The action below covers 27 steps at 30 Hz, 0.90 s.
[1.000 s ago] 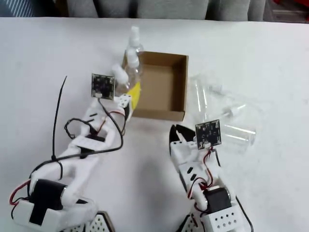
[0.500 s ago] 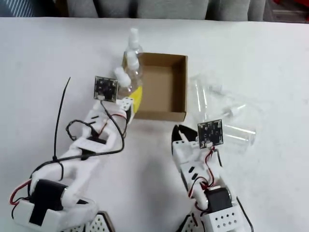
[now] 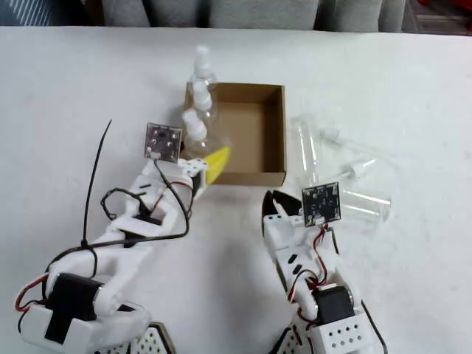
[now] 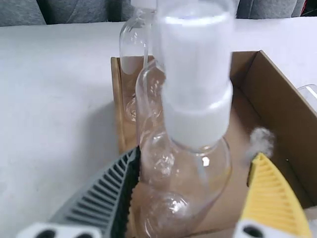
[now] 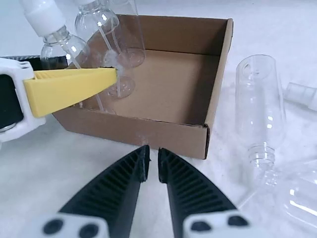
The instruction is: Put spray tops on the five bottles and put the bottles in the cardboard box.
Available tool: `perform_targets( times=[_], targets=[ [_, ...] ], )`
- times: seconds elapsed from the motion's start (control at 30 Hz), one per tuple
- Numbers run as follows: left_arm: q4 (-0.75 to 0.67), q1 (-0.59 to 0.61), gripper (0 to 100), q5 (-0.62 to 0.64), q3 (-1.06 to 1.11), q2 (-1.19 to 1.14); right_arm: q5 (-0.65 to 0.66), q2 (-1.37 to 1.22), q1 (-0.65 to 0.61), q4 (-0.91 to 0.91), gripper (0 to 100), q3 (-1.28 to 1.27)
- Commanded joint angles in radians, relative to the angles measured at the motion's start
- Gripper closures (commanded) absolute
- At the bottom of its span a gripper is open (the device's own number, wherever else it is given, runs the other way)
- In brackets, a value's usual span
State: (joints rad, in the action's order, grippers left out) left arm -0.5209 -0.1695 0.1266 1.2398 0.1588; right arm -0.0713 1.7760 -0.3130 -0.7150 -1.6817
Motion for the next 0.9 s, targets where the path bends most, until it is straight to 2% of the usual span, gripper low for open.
perform_targets(
  times=[0.0,0.43,0.67,0.77,0.87],
  targets=[
    [-0.002,-0.005,63,0.005,-0.006,0.012,0.012,0.005,0.010,-0.004,98.3,-0.009],
    [-0.002,0.059,62,0.000,-0.006,0.022,0.014,0.005,0.010,-0.004,98.3,-0.009],
    [0.009,0.031,62,0.000,0.121,0.237,0.017,0.005,0.010,-0.004,98.3,-0.009],
    [0.124,0.010,62,0.000,0.167,0.363,0.017,0.005,0.010,-0.004,98.3,-0.009],
    [0.315,0.010,62,0.000,0.173,0.486,0.018,0.005,0.010,-0.004,98.3,-0.009]
  ],
)
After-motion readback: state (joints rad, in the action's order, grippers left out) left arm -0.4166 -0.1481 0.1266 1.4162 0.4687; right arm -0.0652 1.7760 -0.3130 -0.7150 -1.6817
